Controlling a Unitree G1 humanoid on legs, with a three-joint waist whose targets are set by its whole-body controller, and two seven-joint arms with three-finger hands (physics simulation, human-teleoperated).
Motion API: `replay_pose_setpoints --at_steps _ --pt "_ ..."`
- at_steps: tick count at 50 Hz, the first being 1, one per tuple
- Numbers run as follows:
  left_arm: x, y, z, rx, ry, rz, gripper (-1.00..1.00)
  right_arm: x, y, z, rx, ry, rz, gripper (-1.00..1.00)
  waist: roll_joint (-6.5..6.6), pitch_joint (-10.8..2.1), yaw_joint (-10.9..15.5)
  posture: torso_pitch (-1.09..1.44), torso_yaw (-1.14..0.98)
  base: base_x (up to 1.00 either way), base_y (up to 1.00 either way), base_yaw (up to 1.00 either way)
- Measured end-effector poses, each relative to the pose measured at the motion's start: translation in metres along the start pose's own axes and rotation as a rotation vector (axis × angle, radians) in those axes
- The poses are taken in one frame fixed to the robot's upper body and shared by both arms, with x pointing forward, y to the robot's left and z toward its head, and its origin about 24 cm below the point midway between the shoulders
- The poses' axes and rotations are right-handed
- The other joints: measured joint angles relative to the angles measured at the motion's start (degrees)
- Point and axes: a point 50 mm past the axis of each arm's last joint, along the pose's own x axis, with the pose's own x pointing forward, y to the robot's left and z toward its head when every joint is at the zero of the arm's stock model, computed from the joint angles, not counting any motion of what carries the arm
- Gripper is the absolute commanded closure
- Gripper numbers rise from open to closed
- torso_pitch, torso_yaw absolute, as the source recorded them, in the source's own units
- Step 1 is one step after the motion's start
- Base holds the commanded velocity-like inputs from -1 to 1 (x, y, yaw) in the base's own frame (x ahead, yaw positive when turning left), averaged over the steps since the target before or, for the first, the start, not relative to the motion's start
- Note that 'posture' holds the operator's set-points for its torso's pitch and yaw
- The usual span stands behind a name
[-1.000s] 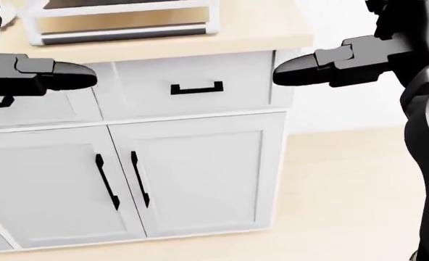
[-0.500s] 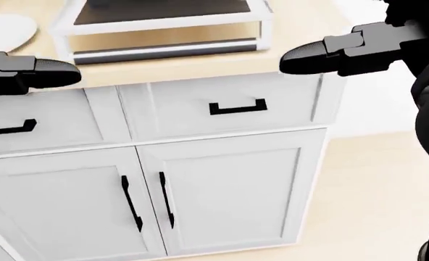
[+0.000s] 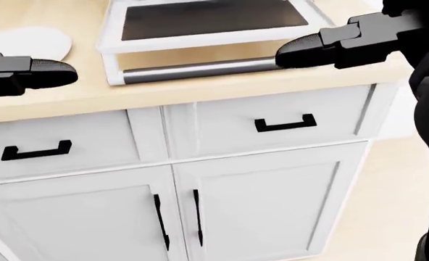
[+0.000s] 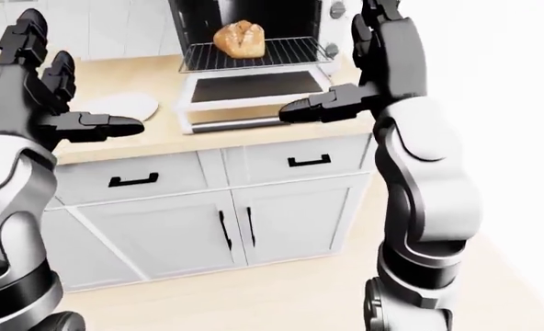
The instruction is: Pick the scone from the rack and place it on the plate on the counter.
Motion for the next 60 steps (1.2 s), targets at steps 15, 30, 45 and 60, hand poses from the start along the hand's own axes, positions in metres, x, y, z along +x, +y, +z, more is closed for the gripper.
replay_pose_setpoints --at_steps 15,30,45,60 --pt "-0.001 0.005 -0.001 0.016 0.009 0.017 -1.00 0.001 0.004 0.004 0.002 -0.017 0.029 -1.00 -3.06 0.39 0.4 0.00 0.00 0.10 0.38 0.00" --pt "-0.001 0.004 0.000 0.023 -0.005 0.016 -1.00 0.004 0.005 0.004 -0.002 -0.027 0.041 -1.00 -2.84 0.96 0.7 0.00 0.00 0.31 0.04 0.00" --pt "-0.003 0.013 -0.006 0.031 0.020 0.042 -1.00 0.004 0.010 -0.003 0.000 0.005 0.049 -1.00 0.92 1.40 2.0 0.00 0.00 0.15 0.22 0.00" --pt "0.001 -0.002 -0.013 0.028 0.054 -0.017 -1.00 0.004 -0.003 0.000 -0.024 -0.011 -0.006 -1.00 -1.63 0.51 1.0 0.00 0.00 0.00 0.01 0.12"
